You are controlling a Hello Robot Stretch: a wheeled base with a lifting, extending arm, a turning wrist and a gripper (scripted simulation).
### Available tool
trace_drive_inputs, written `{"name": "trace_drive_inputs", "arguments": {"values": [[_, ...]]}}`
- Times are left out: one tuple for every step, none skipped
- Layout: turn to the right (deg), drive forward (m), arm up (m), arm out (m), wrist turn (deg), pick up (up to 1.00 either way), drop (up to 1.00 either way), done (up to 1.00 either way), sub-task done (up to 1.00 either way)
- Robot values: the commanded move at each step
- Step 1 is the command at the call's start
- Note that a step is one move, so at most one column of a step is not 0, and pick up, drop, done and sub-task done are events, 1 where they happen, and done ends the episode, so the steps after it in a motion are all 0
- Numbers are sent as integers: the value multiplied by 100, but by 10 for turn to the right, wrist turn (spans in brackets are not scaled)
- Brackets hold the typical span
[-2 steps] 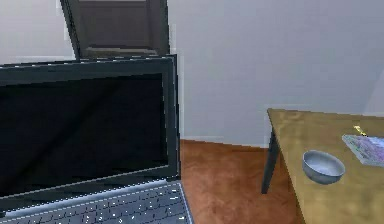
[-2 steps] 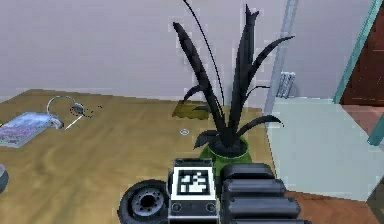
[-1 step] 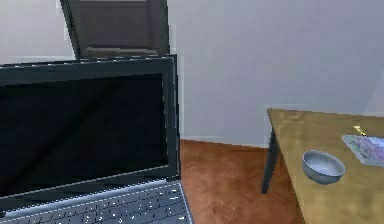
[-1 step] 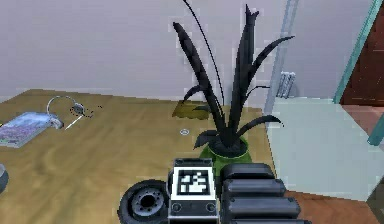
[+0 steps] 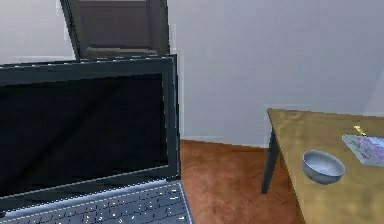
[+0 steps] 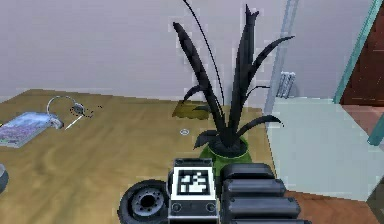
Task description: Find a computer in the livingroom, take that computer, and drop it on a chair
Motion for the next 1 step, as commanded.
{"name": "trace_drive_inputs", "arguments": {"values": [[-450,0,0,0,0,0,0,0,0]]}}
